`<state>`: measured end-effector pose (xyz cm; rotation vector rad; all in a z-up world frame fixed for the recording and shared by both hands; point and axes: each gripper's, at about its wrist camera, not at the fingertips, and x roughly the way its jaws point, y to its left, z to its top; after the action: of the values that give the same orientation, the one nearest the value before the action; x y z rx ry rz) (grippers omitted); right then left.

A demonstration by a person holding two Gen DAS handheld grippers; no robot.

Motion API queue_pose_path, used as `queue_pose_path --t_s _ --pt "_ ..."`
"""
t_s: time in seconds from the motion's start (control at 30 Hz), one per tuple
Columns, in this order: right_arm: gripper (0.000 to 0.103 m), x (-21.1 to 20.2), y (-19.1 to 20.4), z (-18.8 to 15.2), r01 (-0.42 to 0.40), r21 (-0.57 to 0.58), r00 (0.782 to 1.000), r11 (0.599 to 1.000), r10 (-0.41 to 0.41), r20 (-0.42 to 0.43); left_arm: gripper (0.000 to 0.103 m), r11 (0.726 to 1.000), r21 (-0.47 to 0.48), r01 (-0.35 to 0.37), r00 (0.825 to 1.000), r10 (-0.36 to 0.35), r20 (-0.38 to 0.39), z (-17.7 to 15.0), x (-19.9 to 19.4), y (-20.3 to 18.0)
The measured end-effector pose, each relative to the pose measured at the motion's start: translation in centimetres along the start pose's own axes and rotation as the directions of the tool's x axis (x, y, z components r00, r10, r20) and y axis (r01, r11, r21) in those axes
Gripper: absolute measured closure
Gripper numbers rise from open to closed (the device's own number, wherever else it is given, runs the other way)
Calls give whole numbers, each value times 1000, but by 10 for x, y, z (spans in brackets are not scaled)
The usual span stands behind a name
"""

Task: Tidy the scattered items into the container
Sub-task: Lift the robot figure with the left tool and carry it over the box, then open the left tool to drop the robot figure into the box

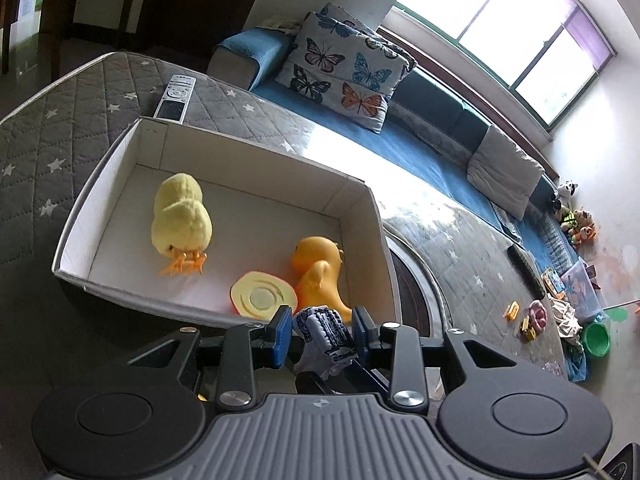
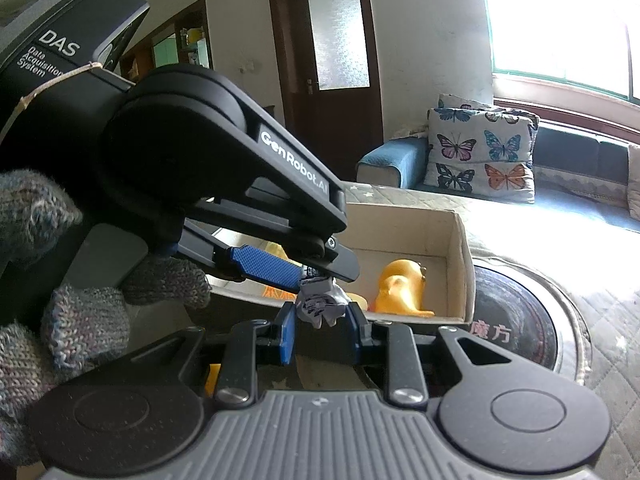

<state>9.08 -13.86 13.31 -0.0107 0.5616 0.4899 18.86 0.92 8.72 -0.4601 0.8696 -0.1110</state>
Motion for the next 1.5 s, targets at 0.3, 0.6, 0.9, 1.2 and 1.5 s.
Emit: queue_pose_path --t_s 0.3,0.6,0.9,1.2,1.5 --pt "78 21 -5 9 -5 1 1000 1000 5 -6 68 1000 -10 -5 1000 5 -7 17 13 5" --pt "78 47 -18 13 7 19 1000 1000 -6 -31 68 999 -33 6 999 -8 -45 30 40 9" --pt "85 64 -25 7 7 50 997 999 -3 -72 68 999 -31 -13 997 11 -78 32 61 14" --pt "85 62 -22 8 15 42 997 999 -11 -76 68 999 -33 -23 996 20 -86 30 61 18" --pt "84 51 -17 9 20 36 997 999 -18 -72 68 1000 6 -28 998 28 -51 30 43 17"
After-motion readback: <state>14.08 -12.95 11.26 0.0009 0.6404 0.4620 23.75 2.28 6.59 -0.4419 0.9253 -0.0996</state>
